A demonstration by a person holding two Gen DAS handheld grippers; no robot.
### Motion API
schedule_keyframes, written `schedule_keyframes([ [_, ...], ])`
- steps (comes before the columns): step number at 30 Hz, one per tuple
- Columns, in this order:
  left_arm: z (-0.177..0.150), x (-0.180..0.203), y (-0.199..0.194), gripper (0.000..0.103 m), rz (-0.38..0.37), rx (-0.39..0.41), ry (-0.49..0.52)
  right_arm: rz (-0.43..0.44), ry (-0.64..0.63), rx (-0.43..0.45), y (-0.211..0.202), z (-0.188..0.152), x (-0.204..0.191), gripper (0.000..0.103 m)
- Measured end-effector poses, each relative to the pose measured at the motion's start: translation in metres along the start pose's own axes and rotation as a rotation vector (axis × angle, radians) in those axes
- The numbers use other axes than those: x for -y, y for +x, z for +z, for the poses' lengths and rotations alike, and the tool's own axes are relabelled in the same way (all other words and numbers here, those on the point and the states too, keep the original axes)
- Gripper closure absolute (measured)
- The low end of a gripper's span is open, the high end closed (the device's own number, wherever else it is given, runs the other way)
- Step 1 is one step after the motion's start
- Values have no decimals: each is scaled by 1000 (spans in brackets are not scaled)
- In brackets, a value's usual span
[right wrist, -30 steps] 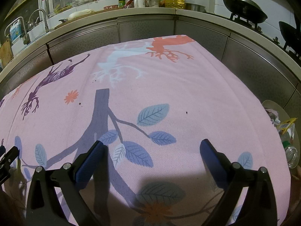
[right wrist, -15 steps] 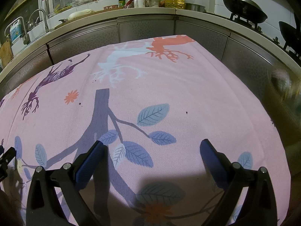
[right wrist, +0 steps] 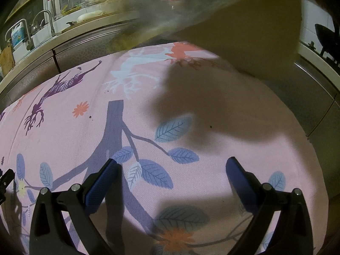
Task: Collect trash
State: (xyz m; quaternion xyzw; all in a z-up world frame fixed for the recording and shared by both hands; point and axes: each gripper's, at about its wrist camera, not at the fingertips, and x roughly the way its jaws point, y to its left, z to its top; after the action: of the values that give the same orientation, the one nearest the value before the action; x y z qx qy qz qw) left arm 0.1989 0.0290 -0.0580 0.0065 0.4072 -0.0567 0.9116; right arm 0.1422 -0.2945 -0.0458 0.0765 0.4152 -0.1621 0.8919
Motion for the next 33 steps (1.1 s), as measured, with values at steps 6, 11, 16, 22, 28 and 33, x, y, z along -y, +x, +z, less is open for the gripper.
schedule_keyframes([
  [6,-1,0,0,6,0,0,0,0,0,-1,0,0,0,6],
  [11,-1,1,0,6,1,0,-1,0,1,-1,0,1,0,6],
  [16,-2,1,1,5,5,0,-4,0,0,-1,0,1,-1,6],
  [22,-1,2,2,5,5,0,-3,0,1,-1,-1,1,-1,6],
  [28,-1,2,3,5,5,0,-3,1,1,-1,-2,0,-1,5],
  [33,0,3,4,5,5,0,-3,0,2,-1,-1,-1,-1,5],
])
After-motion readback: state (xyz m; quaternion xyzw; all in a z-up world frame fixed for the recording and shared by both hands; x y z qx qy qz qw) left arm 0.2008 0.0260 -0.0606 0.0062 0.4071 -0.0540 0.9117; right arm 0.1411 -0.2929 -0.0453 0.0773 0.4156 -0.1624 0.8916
